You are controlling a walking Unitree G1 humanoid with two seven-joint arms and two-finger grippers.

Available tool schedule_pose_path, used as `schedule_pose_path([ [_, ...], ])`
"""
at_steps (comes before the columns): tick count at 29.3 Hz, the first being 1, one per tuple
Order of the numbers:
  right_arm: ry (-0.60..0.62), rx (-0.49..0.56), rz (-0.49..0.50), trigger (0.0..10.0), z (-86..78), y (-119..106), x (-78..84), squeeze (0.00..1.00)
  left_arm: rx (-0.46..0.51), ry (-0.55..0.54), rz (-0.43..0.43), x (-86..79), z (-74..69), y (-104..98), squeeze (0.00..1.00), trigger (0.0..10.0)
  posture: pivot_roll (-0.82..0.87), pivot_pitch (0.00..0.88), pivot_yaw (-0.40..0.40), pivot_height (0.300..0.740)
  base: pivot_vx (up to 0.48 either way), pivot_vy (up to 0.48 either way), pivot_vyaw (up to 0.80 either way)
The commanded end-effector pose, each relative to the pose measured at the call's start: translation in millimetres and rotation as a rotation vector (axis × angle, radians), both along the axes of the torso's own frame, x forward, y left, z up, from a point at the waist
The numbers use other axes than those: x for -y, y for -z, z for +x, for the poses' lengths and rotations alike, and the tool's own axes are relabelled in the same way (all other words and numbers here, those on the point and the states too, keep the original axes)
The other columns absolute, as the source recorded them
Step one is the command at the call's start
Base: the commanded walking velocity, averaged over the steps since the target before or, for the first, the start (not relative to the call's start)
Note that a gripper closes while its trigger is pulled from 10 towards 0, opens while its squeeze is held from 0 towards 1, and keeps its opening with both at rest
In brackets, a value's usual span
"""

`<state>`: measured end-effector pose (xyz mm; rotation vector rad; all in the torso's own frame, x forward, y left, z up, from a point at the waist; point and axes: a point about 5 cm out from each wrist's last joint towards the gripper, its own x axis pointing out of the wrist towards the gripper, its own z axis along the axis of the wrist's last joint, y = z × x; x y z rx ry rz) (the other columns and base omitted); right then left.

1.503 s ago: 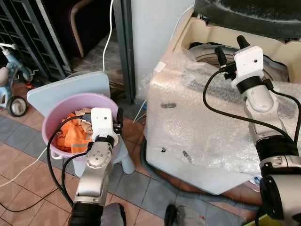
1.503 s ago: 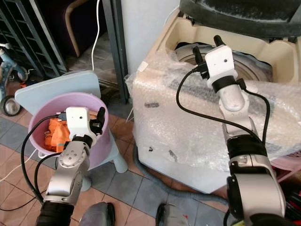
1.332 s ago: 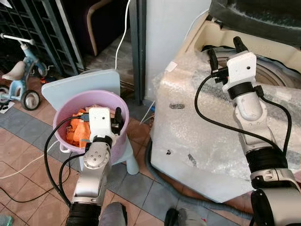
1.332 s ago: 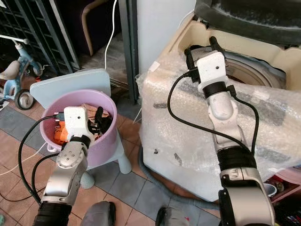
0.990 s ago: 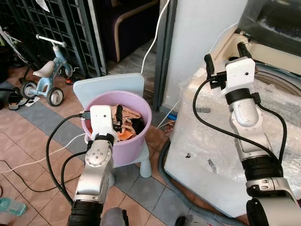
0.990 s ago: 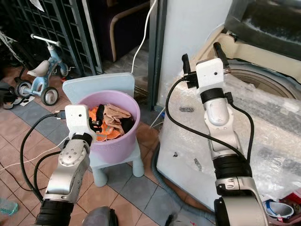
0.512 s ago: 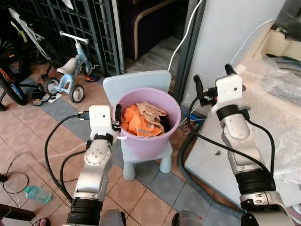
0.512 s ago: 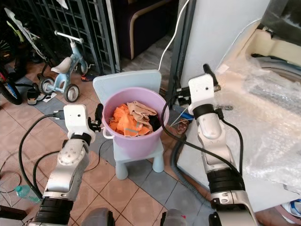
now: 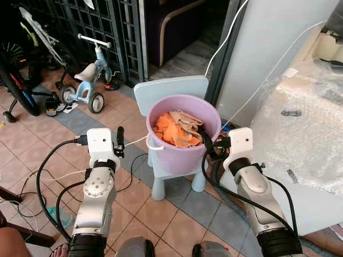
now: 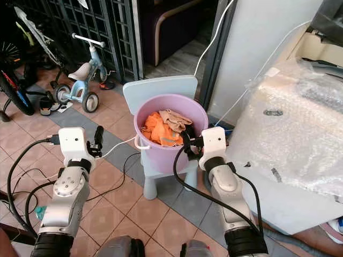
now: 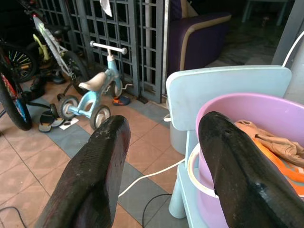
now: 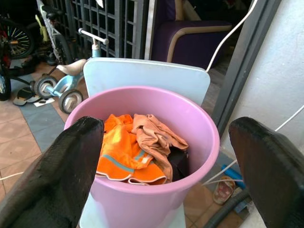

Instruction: Clothes washing

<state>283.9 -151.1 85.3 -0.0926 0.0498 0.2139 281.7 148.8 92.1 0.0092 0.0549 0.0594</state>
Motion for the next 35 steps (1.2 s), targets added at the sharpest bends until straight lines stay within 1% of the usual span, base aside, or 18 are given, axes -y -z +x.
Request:
schedule_pose_path([
  [1, -0.015, 0.019, 0.008, 10.0, 1.8, -6.8, -5.1, 0.0, 0.0, -0.005, -0.005, -2.5, -0.6, 1.4, 0.0, 10.0, -0.05, 0.085, 0.019, 0.74, 0.379, 0.0, 0.8],
  [2, -0.017, 0.018, 0.009, 10.0, 1.5, -6.8, -5.7, 0.0, 0.001, -0.004, -0.005, -2.4, -0.4, 1.3, 0.0, 10.0, -0.05, 0.085, 0.019, 0.74, 0.379, 0.0, 0.8],
  [7, -0.026, 0.007, 0.003, 10.0, 2.3, -6.2, -7.0, 0.0, 0.006, 0.002, -0.007, -1.2, 0.2, 1.1, 0.0, 10.0, -0.04, 0.085, 0.017, 0.74, 0.445, 0.0, 0.0],
  [11, 0.016, 0.003, -0.018, 10.0, 6.5, -6.7, -2.3, 0.0, 0.006, 0.001, -0.009, -0.6, 0.3, 1.2, 0.0, 10.0, -0.04, 0.086, 0.015, 0.74, 0.443, 0.0, 0.0],
  [13, 0.017, -0.003, -0.019, 10.0, 7.4, -6.5, -3.1, 0.0, 0.006, 0.001, -0.01, -0.4, 0.3, 1.3, 0.0, 10.0, -0.04, 0.086, 0.014, 0.74, 0.444, 0.0, 0.0],
  [14, 0.028, -0.001, -0.04, 10.0, 8.6, -6.2, -4.5, 0.0, 0.007, 0.001, -0.012, -0.3, 0.2, 1.3, 0.0, 10.0, -0.04, 0.086, 0.015, 0.74, 0.446, 0.0, 0.0],
  [15, 0.017, -0.007, -0.009, 10.0, 8.8, -5.2, -7.8, 0.0, 0.007, 0.001, -0.013, -0.1, 0.1, 1.4, 0.0, 10.0, -0.04, 0.086, 0.014, 0.74, 0.472, 0.0, 0.0],
  [16, 0.017, -0.007, -0.009, 10.0, 8.8, -5.2, -7.8, 0.0, 0.007, 0.001, -0.013, -0.1, 0.1, 1.4, 0.0, 10.0, -0.04, 0.086, 0.014, 0.74, 0.472, 0.0, 0.0],
  [18, -0.013, -0.032, 0.053, 10.0, 7.4, -3.7, -13.2, 0.0, 0.006, -0.001, -0.015, 0.1, 0.2, 1.6, 0.0, 10.0, -0.04, 0.087, 0.01, 0.74, 0.472, 0.0, 0.0],
  [19, -0.023, -0.041, 0.069, 10.0, 6.8, -3.2, -15.2, 0.0, 0.006, -0.002, -0.017, 0.0, 0.3, 1.7, 0.0, 10.0, -0.04, 0.087, 0.01, 0.74, 0.472, 0.0, 0.0],
  [22, -0.042, -0.057, 0.057, 10.0, 5.7, -1.1, -19.6, 0.0, -0.002, -0.015, -0.023, -0.5, 0.2, 2.8, 0.0, 10.0, -0.04, 0.089, 0.007, 0.74, 0.443, 0.0, 0.0],
  [26, -0.079, -0.104, -0.108, 10.0, 5.7, 8.0, -23.6, 0.0, -0.01, -0.022, -0.023, -0.7, -0.1, 3.9, 0.0, 10.0, -0.04, 0.091, 0.005, 0.74, 0.386, 0.284, 0.0],
  [29, -0.08, -0.115, -0.068, 10.0, 5.8, 7.8, -25.2, 0.0, -0.01, -0.021, -0.022, -0.5, -0.2, 4.0, 0.0, 10.0, -0.04, 0.091, 0.005, 0.74, 0.375, 0.299, 0.0],
  [31, -0.06, -0.102, -0.049, 10.0, 8.0, 3.9, -25.2, 0.0, -0.013, -0.018, -0.016, 0.0, -0.1, 4.3, 0.0, 10.0, -0.04, 0.092, 0.004, 0.74, 0.428, 0.135, 0.0],
  [35, -0.031, -0.098, -0.046, 10.0, 11.7, 1.8, -22.6, 0.0, -0.019, -0.018, -0.013, 0.5, 0.1, 4.9, 0.0, 10.0, -0.04, 0.093, 0.005, 0.74, 0.476, 0.0, 0.0],
])
